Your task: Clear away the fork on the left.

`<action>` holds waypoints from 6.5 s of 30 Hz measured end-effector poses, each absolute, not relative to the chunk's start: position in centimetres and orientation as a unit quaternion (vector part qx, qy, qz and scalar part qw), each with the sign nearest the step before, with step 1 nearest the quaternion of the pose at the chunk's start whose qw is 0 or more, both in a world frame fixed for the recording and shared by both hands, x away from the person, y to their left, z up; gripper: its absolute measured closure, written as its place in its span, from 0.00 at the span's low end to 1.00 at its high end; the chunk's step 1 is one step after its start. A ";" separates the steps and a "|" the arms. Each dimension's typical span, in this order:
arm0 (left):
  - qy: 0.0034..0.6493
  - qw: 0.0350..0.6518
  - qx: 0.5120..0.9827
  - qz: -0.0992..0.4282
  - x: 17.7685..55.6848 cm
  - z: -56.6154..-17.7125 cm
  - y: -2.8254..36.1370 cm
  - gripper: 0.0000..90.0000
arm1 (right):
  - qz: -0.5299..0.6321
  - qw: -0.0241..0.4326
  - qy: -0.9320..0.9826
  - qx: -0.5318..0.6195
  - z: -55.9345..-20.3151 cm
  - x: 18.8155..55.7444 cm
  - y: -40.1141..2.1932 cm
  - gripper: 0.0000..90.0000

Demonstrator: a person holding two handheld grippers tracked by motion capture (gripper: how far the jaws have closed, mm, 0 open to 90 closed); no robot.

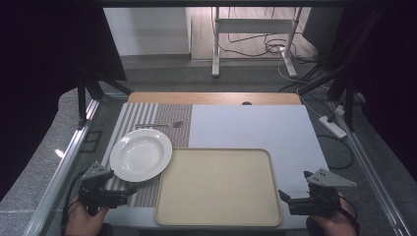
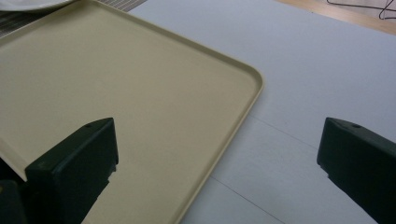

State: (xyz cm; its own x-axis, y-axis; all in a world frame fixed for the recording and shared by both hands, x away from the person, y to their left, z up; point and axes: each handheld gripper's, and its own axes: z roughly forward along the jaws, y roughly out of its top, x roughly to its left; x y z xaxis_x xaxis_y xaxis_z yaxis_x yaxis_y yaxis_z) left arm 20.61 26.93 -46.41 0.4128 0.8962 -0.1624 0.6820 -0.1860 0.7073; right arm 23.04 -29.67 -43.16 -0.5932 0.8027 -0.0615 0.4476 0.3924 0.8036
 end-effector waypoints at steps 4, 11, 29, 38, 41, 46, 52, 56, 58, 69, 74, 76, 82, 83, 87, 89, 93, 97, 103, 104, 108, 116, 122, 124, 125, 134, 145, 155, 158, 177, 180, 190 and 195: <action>0.515 0.369 0.760 0.145 21.1 -46.4 26.8 0.01 | 0.390 0.227 0.804 0.388 -43.2 23.1 -29.6 0.00; 0.506 0.356 0.770 0.154 22.3 -46.6 26.4 0.03 | 0.389 0.226 0.803 0.390 -43.2 23.1 -29.7 0.00; 0.491 0.352 0.784 0.145 25.7 -47.0 26.2 0.02 | 0.389 0.220 0.807 0.387 -43.2 23.2 -29.6 0.00; 0.489 0.349 0.787 0.145 27.4 -47.1 26.0 0.01 | 0.389 0.219 0.806 0.388 -43.2 23.2 -29.6 0.00; 0.488 0.354 0.786 0.136 28.0 -47.1 26.2 0.01 | 0.388 0.219 0.807 0.387 -43.2 23.2 -29.6 0.00; 0.493 0.362 0.782 0.122 29.0 -47.4 26.6 0.01 | 0.388 0.220 0.807 0.387 -43.2 23.2 -29.6 0.00; 0.499 0.353 0.782 0.121 30.4 -47.8 26.8 0.00 | 0.387 0.219 0.808 0.387 -43.2 23.2 -29.6 0.00; 0.503 0.351 0.781 0.117 31.1 -48.0 26.9 0.00 | 0.387 0.219 0.808 0.387 -43.2 23.2 -29.6 0.00; 0.505 0.348 0.781 0.118 31.6 -48.2 26.9 0.00 | 0.387 0.219 0.808 0.387 -43.2 23.2 -29.6 0.00; 0.509 0.337 0.783 0.121 34.1 -48.7 27.3 0.00 | 0.383 0.218 0.811 0.385 -43.3 23.2 -29.5 0.00; 0.509 0.329 0.785 0.128 35.2 -48.9 27.5 0.00 | 0.383 0.218 0.811 0.384 -43.3 23.2 -29.5 0.00; 0.507 0.327 0.787 0.129 35.6 -49.0 27.6 0.00 | 0.383 0.217 0.811 0.384 -43.3 23.2 -29.5 0.00; 0.508 0.317 0.789 0.137 37.0 -49.2 27.8 0.00 | 0.382 0.217 0.812 0.384 -43.3 23.3 -29.5 0.00; 0.509 0.315 0.789 0.139 37.2 -49.2 27.8 0.00 | 0.382 0.217 0.812 0.384 -43.3 23.3 -29.5 0.00; 0.508 0.305 0.792 0.145 38.3 -49.4 27.9 0.00 | 0.382 0.216 0.812 0.385 -43.3 23.3 -29.5 0.00; 0.508 0.302 0.793 0.146 38.8 -49.5 27.9 0.00 | 0.382 0.216 0.812 0.384 -43.3 23.3 -29.5 0.00; 0.509 0.297 0.794 0.149 39.7 -49.6 28.0 0.00 | 0.382 0.216 0.812 0.385 -43.3 23.3 -29.5 0.00; 0.509 0.292 0.796 0.150 40.8 -49.7 28.0 0.00 | 0.381 0.215 0.812 0.386 -43.3 23.3 -29.5 0.00; 0.508 0.279 0.800 0.154 42.4 -49.9 27.7 0.00 | 0.381 0.215 0.812 0.386 -43.3 23.3 -29.5 0.00; 0.507 0.279 0.801 0.155 42.7 -49.9 27.7 0.00 | 0.381 0.215 0.812 0.387 -43.3 23.3 -29.5 0.00; 0.508 0.278 0.800 0.159 43.7 -49.9 27.8 0.03 | 0.381 0.214 0.812 0.386 -43.3 23.3 -29.5 0.00; 0.508 0.261 0.806 0.154 45.5 -49.8 28.3 0.42 | 0.380 0.212 0.812 0.388 -43.3 23.4 -29.5 0.00; 0.517 0.259 0.805 0.135 47.1 -49.9 28.7 0.82 | 0.381 0.212 0.812 0.388 -43.3 23.4 -29.5 0.00; 0.520 0.250 0.805 0.138 47.6 -50.1 28.7 0.96 | 0.381 0.211 0.812 0.388 -43.3 23.4 -29.5 0.00; 0.523 0.244 0.805 0.137 48.0 -50.3 28.8 0.98 | 0.381 0.211 0.812 0.388 -43.3 23.4 -29.6 0.00; 0.548 0.215 0.796 0.144 50.5 -51.4 29.3 0.98 | 0.383 0.210 0.811 0.388 -43.3 23.4 -29.6 0.00; 0.562 0.168 0.801 0.121 51.3 -52.1 29.0 0.99 | 0.385 0.211 0.811 0.387 -43.3 23.3 -29.6 0.00; 0.518 0.173 0.835 0.064 50.0 -51.8 29.2 0.98 | 0.381 0.212 0.814 0.383 -43.3 23.3 -29.5 0.00; 0.507 0.176 0.842 0.056 49.9 -51.8 29.3 0.98 | 0.382 0.212 0.814 0.383 -43.3 23.3 -29.5 0.00; 0.504 0.242 0.826 0.075 50.7 -50.7 27.5 0.17 | 0.380 0.212 0.817 0.379 -43.3 23.3 -29.4 0.00; 0.501 0.239 0.829 0.063 51.1 -51.1 26.6 0.02 | 0.380 0.213 0.817 0.378 -43.3 23.2 -29.4 0.00; 0.483 0.178 0.854 0.077 52.0 -52.7 24.4 0.06 | 0.381 0.212 0.817 0.378 -43.3 23.2 -29.5 0.00; 0.481 0.195 0.851 0.079 51.8 -52.3 25.5 0.29 | 0.383 0.212 0.816 0.378 -43.3 23.2 -29.5 0.00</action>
